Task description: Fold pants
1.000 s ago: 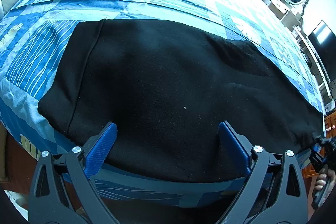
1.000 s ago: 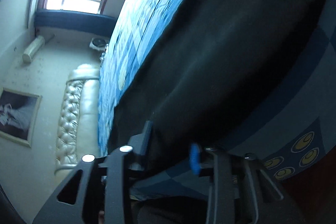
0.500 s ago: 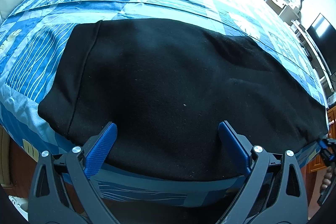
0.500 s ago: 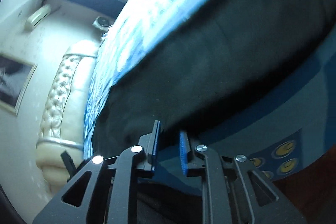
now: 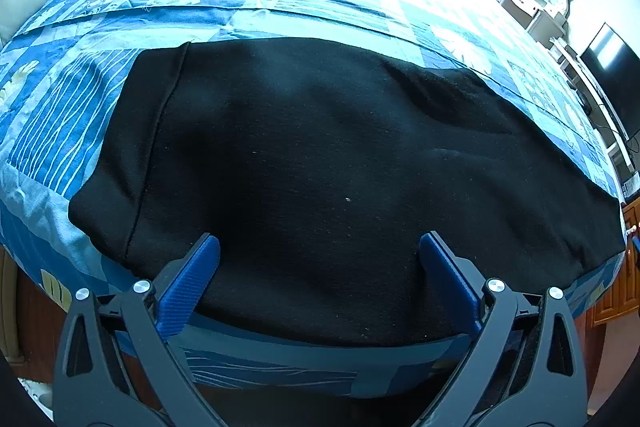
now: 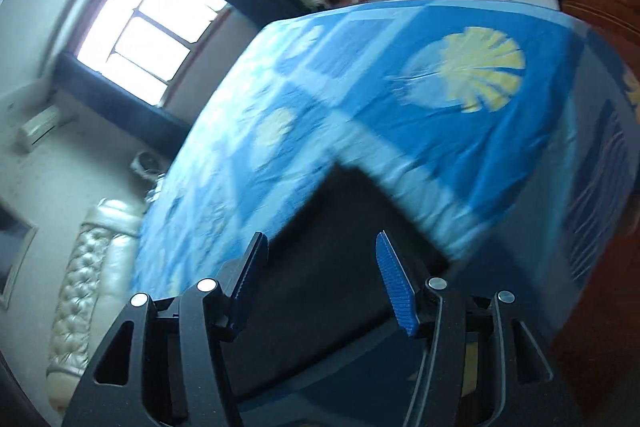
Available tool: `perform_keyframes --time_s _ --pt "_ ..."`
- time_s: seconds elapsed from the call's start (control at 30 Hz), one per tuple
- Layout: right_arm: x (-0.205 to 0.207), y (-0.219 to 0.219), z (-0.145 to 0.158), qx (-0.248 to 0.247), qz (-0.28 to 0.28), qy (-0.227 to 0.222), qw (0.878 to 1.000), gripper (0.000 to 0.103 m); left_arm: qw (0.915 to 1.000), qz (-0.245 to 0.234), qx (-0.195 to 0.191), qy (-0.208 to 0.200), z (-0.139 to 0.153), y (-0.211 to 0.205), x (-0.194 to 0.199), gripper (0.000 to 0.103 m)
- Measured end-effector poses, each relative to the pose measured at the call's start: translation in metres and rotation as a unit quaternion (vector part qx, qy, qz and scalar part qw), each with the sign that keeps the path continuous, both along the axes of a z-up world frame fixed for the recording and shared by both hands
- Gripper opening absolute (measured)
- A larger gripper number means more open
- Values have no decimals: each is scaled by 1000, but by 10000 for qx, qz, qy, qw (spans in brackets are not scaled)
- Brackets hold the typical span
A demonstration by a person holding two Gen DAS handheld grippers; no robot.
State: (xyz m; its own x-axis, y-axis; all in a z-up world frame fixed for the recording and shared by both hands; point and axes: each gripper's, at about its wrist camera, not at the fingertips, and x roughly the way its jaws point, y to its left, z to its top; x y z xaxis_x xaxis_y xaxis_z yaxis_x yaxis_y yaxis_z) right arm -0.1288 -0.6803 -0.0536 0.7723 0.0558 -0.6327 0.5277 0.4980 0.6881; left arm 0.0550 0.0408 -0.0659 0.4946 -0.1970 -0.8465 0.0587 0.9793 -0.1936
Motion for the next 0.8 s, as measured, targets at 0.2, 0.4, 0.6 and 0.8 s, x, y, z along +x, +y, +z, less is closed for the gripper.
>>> perform_keyframes --time_s 0.2,0.4,0.6,0.8 --pt "6 0 -38 282 -52 274 9992 57 10000 -18 -22 10 0 0 1 100" --pt "-14 4 -59 812 -179 -167 9964 63 10000 -40 -35 19 -1 1 1 100" --pt "3 25 -50 265 120 331 9990 44 10000 -41 -43 20 -1 1 0 100" --pt "14 34 -41 306 -21 369 9988 20 9999 -14 -136 59 1 2 1 100"
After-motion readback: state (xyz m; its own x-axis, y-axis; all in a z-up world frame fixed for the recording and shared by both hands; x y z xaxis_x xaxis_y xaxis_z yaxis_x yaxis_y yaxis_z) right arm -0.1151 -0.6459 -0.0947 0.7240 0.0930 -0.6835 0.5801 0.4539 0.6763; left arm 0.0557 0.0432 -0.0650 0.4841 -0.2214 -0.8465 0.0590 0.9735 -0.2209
